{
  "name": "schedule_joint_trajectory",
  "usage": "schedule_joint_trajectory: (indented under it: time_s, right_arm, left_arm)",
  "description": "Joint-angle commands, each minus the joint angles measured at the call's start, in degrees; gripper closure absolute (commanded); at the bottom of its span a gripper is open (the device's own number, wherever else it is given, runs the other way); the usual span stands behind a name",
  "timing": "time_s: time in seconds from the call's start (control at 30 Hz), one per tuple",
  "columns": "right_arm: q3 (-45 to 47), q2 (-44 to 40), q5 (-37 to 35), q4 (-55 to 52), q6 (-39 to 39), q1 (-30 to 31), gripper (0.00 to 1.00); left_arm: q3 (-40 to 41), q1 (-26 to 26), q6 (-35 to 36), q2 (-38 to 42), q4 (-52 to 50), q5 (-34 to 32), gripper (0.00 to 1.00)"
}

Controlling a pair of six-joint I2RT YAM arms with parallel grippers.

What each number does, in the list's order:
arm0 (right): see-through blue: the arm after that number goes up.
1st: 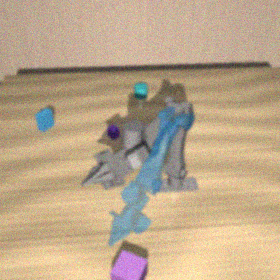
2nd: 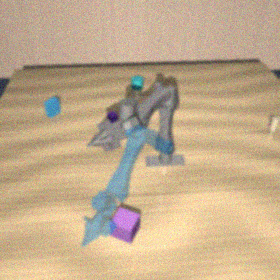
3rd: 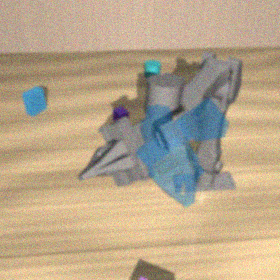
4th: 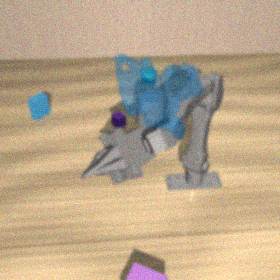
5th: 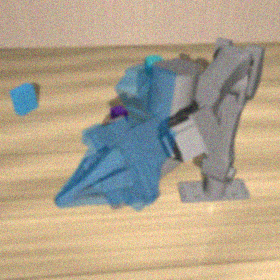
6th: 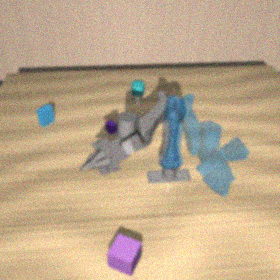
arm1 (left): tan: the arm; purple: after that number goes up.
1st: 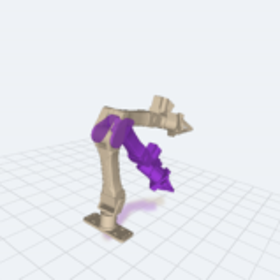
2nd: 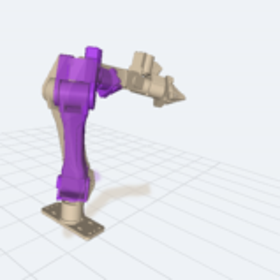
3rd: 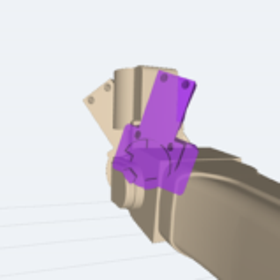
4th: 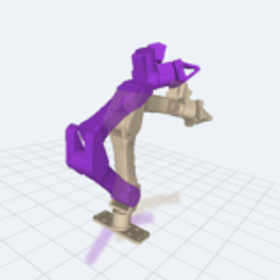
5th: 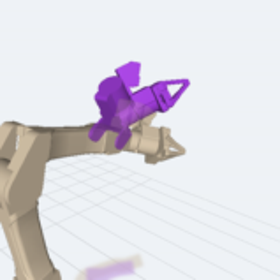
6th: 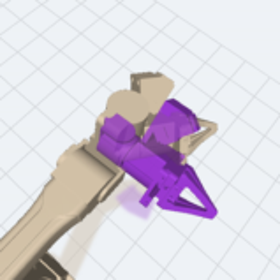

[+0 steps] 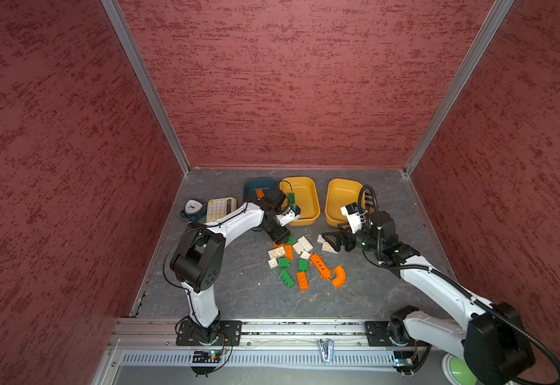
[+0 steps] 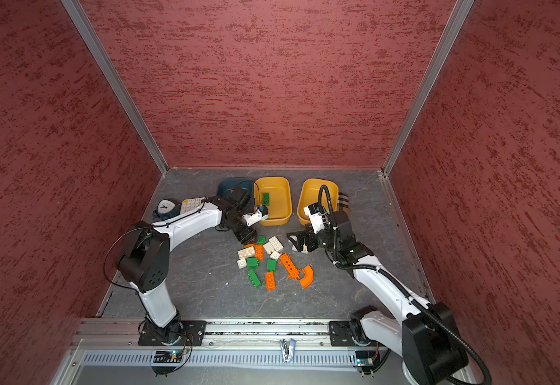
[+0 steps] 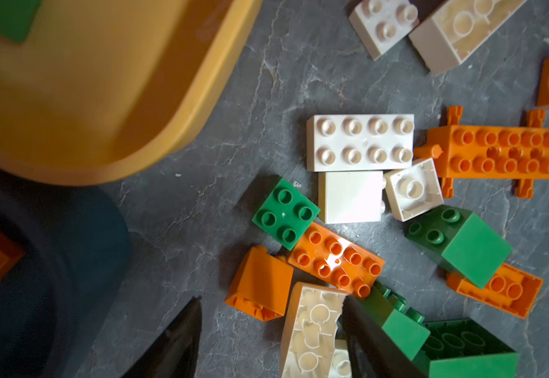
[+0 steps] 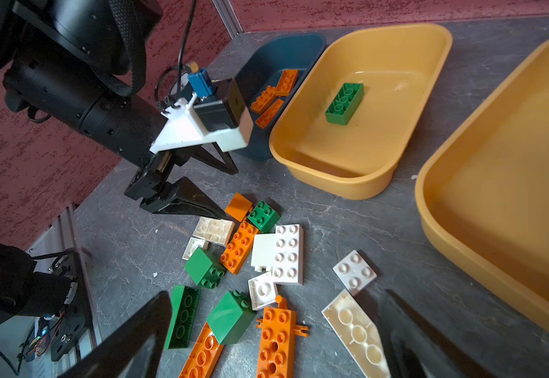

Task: Sort the legos into containers by color
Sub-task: Move the lego to the center of the table.

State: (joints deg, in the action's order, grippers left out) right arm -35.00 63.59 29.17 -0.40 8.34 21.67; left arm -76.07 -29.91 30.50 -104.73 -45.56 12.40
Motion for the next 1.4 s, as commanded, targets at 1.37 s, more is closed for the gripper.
schedule_joint_trajectory:
  time_s: [1.37]
  right_arm:
    - [1.17,-0.39,-0.90,-0.12,-1.05,0.37,0.01]
  left_arm:
    - [-7.48,1.62,4.43,-11.21,-6.53,-4.94,0.46]
